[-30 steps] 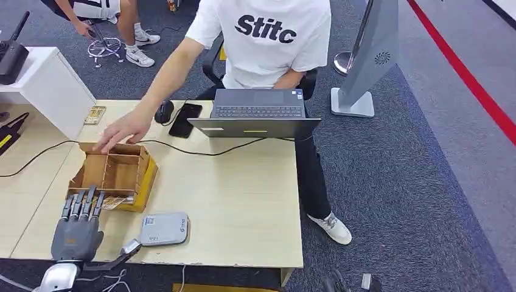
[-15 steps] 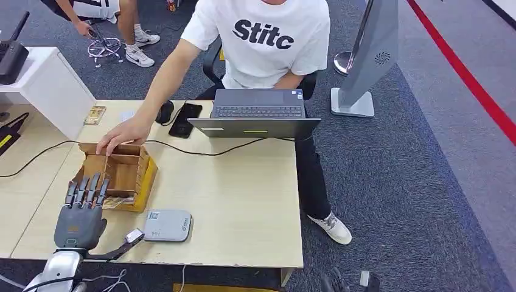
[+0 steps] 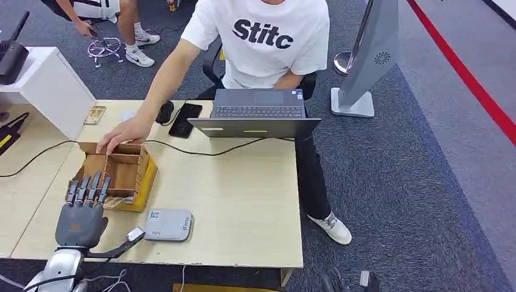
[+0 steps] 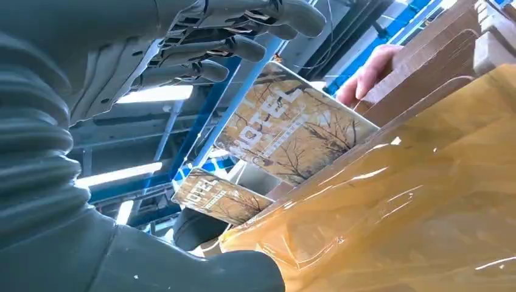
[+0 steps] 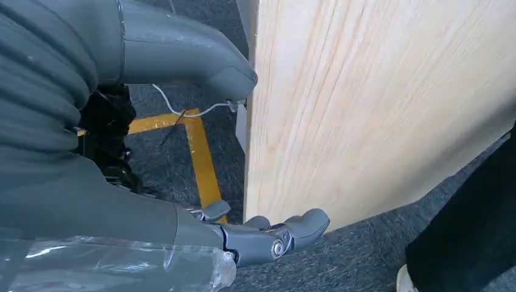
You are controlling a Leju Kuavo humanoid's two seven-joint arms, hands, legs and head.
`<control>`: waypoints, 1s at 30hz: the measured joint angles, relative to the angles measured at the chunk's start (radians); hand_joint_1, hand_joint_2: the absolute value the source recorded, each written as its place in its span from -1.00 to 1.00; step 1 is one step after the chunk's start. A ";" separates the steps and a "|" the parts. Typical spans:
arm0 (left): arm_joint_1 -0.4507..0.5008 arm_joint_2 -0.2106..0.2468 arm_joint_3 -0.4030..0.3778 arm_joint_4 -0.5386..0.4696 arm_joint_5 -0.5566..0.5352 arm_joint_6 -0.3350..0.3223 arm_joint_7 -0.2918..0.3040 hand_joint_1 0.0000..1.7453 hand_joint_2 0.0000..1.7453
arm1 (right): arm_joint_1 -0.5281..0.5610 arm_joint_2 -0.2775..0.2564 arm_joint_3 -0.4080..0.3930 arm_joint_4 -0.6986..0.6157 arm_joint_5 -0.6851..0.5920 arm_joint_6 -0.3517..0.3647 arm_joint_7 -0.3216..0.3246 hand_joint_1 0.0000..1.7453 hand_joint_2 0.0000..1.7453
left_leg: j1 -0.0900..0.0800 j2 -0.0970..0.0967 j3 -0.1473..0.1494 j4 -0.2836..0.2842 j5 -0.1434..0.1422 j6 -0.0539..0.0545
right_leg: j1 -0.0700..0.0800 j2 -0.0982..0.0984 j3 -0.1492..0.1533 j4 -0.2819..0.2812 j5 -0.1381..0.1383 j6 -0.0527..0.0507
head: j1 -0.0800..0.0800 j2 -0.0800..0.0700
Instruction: Pass the card to the sensor for recognition and then transmit it.
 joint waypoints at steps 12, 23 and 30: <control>-0.005 0.000 -0.009 0.000 0.000 -0.001 0.003 -1.00 1.00 | 0.000 0.001 0.000 0.000 0.000 0.003 0.000 -1.00 1.00 | 0.000 0.000 0.000 0.000 0.000 0.000 | 0.000 0.000 0.000 0.000 0.000 0.000 | 0.000 0.000; -0.043 -0.001 -0.032 0.000 0.000 -0.002 0.007 -1.00 1.00 | 0.000 0.002 0.002 0.000 0.001 0.004 0.000 -1.00 1.00 | 0.000 0.000 0.000 0.000 0.000 0.000 | 0.000 0.000 0.000 0.000 0.000 0.000 | 0.000 0.000; -0.053 -0.001 -0.034 0.000 0.000 -0.002 0.007 -1.00 1.00 | 0.000 0.003 0.004 0.000 0.001 0.004 0.000 -1.00 1.00 | 0.000 0.000 0.000 0.000 0.000 0.000 | 0.000 0.000 0.000 0.000 0.000 0.000 | 0.000 0.000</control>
